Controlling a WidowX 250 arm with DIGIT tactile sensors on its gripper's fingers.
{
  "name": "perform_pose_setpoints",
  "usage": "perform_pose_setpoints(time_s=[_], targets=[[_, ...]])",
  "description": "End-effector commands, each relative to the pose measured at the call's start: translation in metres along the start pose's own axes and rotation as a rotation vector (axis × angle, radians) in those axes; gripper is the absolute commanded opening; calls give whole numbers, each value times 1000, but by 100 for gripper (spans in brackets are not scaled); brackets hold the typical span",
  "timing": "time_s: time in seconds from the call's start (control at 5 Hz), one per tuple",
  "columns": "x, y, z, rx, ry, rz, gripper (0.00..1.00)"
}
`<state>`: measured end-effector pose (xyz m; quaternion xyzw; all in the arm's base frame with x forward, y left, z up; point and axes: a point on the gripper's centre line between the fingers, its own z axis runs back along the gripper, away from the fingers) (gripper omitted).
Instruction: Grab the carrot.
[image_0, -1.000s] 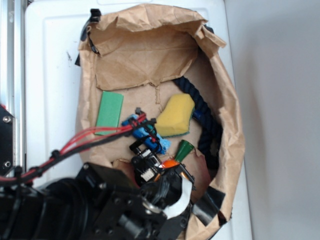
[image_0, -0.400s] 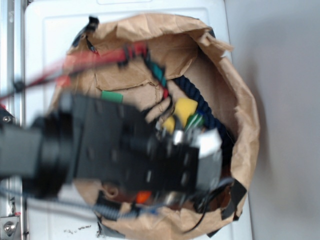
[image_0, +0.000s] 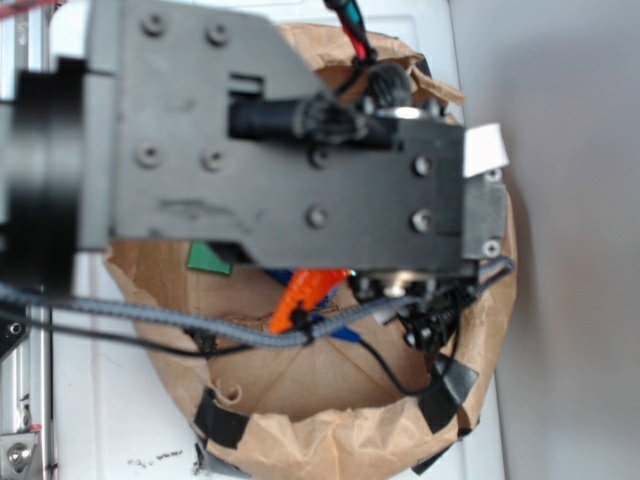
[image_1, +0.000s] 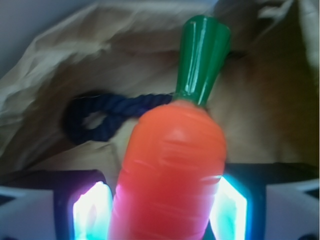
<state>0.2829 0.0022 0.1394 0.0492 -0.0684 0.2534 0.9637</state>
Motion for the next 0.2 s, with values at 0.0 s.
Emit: perform_pose_setpoints(time_s=[0.0], targets=[[-3, 44, 30, 23, -124, -152, 0]])
